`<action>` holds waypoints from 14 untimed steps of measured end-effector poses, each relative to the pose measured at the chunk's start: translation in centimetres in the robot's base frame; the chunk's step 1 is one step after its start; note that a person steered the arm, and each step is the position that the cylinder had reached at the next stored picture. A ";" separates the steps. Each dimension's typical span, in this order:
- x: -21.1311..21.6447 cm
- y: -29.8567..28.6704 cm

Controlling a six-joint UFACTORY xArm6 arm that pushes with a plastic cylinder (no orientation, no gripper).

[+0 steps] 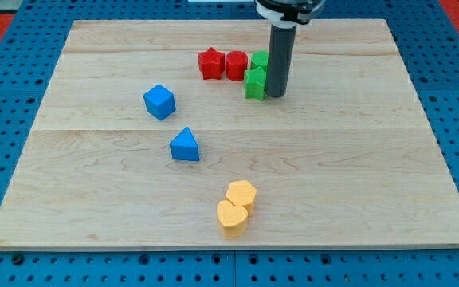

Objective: Push the blue triangle closer to the blue cube

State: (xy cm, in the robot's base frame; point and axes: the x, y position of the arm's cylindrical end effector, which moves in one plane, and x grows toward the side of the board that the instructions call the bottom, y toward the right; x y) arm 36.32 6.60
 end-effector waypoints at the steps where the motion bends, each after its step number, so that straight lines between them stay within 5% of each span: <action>1: -1.2 -0.5; 3: -1.7 -0.8; 6: 8.0 -1.3; 10: 17.3 -15.6; 14: 14.0 -15.0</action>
State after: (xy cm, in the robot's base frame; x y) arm 50.27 -8.43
